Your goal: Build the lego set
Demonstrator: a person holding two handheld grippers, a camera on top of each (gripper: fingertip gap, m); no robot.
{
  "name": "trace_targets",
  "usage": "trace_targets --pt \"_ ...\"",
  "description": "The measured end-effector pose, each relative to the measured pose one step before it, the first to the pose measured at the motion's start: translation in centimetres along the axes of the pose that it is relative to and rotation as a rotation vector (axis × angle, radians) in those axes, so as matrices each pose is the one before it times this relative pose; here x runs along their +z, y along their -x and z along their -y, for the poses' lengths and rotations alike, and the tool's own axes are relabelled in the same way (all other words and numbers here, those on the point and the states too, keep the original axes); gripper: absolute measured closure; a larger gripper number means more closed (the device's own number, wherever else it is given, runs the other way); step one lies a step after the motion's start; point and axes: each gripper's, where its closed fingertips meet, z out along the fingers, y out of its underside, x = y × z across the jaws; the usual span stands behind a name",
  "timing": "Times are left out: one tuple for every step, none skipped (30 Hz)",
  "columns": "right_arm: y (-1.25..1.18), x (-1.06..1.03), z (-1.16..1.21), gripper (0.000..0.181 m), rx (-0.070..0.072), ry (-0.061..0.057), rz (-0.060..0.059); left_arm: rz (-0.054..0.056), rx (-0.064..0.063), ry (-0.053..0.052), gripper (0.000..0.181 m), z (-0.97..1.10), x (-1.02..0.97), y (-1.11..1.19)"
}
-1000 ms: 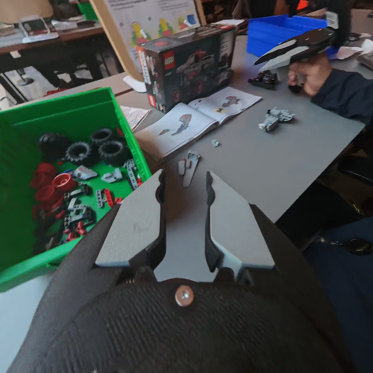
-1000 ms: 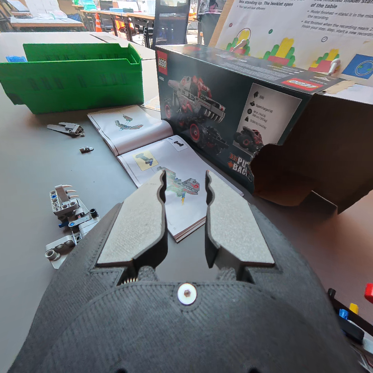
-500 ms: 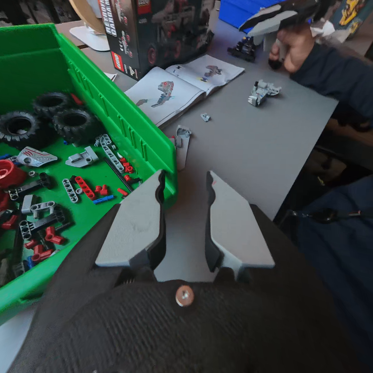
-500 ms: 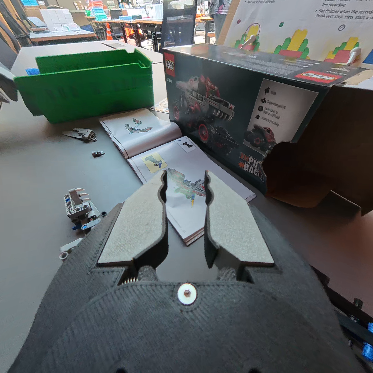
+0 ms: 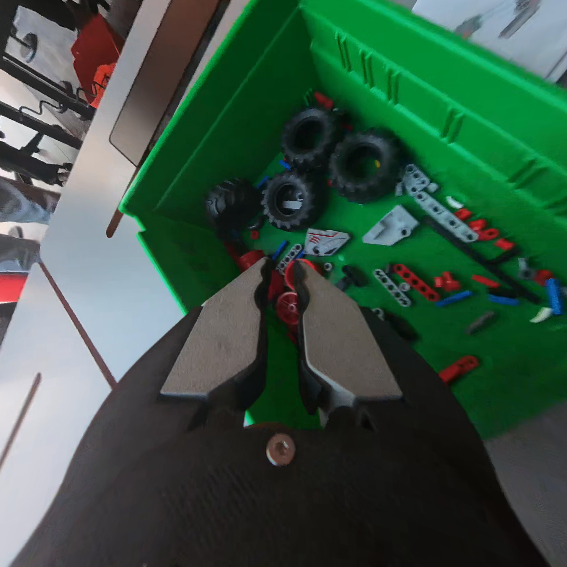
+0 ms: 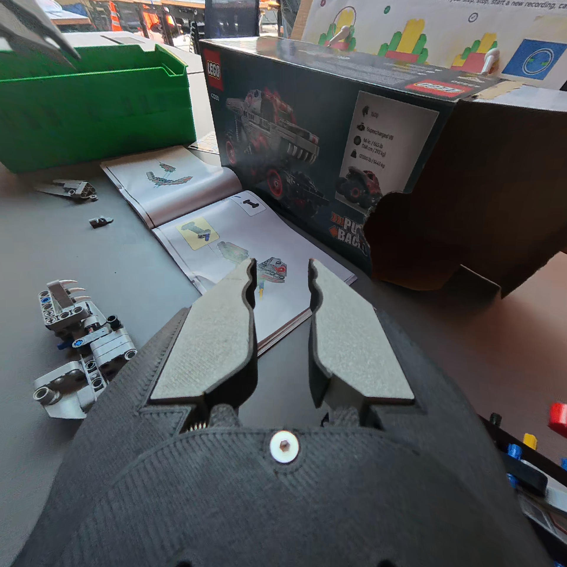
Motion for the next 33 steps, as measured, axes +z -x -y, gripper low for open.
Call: trace_targets --pt "0.088 0.038 -0.051 0.151 -0.0027 0.0028 0.0029 -0.0118 0.0270 0.0562 0.168 -0.162 1.451 0.815" --pt "0.125 0.018 -0.021 0.151 -0.0029 0.0024 0.0056 -0.0479 0.0207 0.0604 0.166 -0.236 1.382 0.145" --pt "0.203 -0.003 0.015 0.151 -0.0023 -0.0003 0.0086 -0.0676 0.0195 0.0500 0.164 -0.170 1.254 -0.280" --pt "0.246 -0.030 0.051 0.151 -0.0017 -0.0033 0.0103 -0.0647 0.0202 0.0520 0.164 -0.317 1.133 -0.347" --pt "0.258 -0.041 0.079 0.152 -0.0021 -0.0041 0.0102 -0.0382 0.0215 0.0631 0.162 -0.515 1.045 -0.050" --pt "0.207 -0.041 0.053 0.152 -0.0024 -0.0028 0.0082 -0.0151 0.0139 0.0724 0.162 -0.602 0.782 0.142" --pt "0.160 -0.045 0.079 0.152 -0.0022 -0.0034 0.0058 0.0052 0.0113 0.0503 0.162 -0.274 0.471 0.306" --pt "0.145 -0.028 0.122 0.153 -0.0014 -0.0057 0.0058 0.0268 0.0220 0.0179 0.162 0.162 0.303 0.439" --pt "0.147 -0.022 0.133 0.153 0.0002 -0.0064 0.0077 0.0205 0.0382 0.0044 0.164 0.295 0.222 0.227" --pt "0.161 0.011 0.114 0.154 0.0012 -0.0049 0.0087 0.0166 0.0391 0.0113 0.168 0.138 0.243 0.181" --pt "0.158 0.027 0.069 0.154 0.0006 -0.0025 0.0092 0.0203 0.0264 0.0219 0.170 -0.007 0.262 0.309" --pt "0.169 0.026 0.041 0.153 -0.0010 -0.0011 0.0088 0.0075 0.0140 0.0267 0.170 -0.066 0.263 0.184" --pt "0.146 0.028 0.009 0.153 -0.0020 -0.0001 0.0068 -0.0130 0.0085 0.0214 0.169 -0.046 0.240 -0.085" --pt "0.134 0.037 -0.032 0.153 -0.0020 0.0019 0.0051 -0.0224 0.0082 0.0114 0.169 -0.022 0.247 -0.239" --pt "0.102 0.050 -0.047 0.153 -0.0017 0.0034 0.0041 -0.0123 0.0041 0.0157 0.169 -0.176 0.227 -0.065" --pt "0.071 0.033 -0.044 0.153 -0.0021 0.0027 0.0023 -0.0099 -0.0023 0.0178 0.168 -0.246 0.202 -0.010" --pt "0.056 0.030 -0.012 0.153 -0.0025 0.0009 0.0012 -0.0127 -0.0049 0.0074 0.172 -0.088 0.074 -0.067" --pt "0.046 0.017 0.027 0.154 -0.0019 -0.0001 0.0015 -0.0073 -0.0054 -0.0020 0.172 0.086 0.002 0.017" --pt "0.043 0.018 0.019 0.154 -0.0009 -0.0002 0.0018 -0.0035 -0.0032 0.0038 0.173 0.066 0.034 0.067" --pt "0.021 0.008 0.033 0.154 -0.0002 -0.0008 0.0013 -0.0104 0.0042 0.0077 0.176 0.041 0.073 -0.060" --pt "0.024 -0.004 0.032 0.154 0.0000 -0.0010 0.0011 -0.0102 0.0075 0.0075 0.179 0.056 0.039 -0.073" --pt "0.011 -0.002 0.011 0.154 -0.0001 -0.0001 0.0009 -0.0051 0.0088 0.0071 0.179 0.048 0.012 0.012" --pt "-0.014 -0.022 0.010 0.154 -0.0007 0.0004 -0.0009 -0.0094 0.0055 0.0075 0.179 0.005 0.006 -0.014" --pt "-0.047 -0.031 0.003 0.155 -0.0008 -0.0002 -0.0024 -0.0143 0.0037 0.0072 0.179 -0.009 -0.003 -0.011" --pt "-0.051 -0.044 0.022 0.155 0.0000 -0.0012 -0.0024 -0.0199 -0.0029 0.0082 0.179 -0.021 -0.004 0.004" --pt "-0.050 -0.046 0.020 0.155 0.0012 -0.0020 -0.0016 -0.0203 -0.0145 0.0065 0.179 0.016 0.000 0.019" --pt "-0.054 -0.044 0.021 0.155 0.0022 -0.0020 -0.0008 -0.0182 -0.0247 0.0012 0.179 0.056 -0.027 -0.021" --pt "-0.044 -0.043 0.009 0.156 0.0029 -0.0018 -0.0004 -0.0245 -0.0177 -0.0134 0.179 0.177 -0.113 -0.274" --pt "-0.033 -0.045 0.020 0.156 0.0026 -0.0019 0.0005 -0.0199 -0.0075 -0.0191 0.179 0.152 -0.184 -0.404" --pt "-0.009 -0.027 0.007 0.156 0.0016 -0.0012 0.0010 0.0059 0.0000 -0.0097 0.179 -0.057 -0.299 -0.151" --pt "-0.007 -0.026 0.035 0.156 0.0003 -0.0009 0.0005 0.0227 -0.0021 -0.0022 0.179 -0.194 -0.440 0.039" --pt "0.008 -0.039 0.050 0.156 -0.0010 -0.0016 0.0004 0.0180 -0.0066 -0.0023 0.179 -0.223 -0.592 -0.038" --pt "0.055 -0.039 0.094 0.157 -0.0019 -0.0027 0.0016 0.0121 -0.0062 -0.0079 0.179 -0.183 -0.780 -0.111"
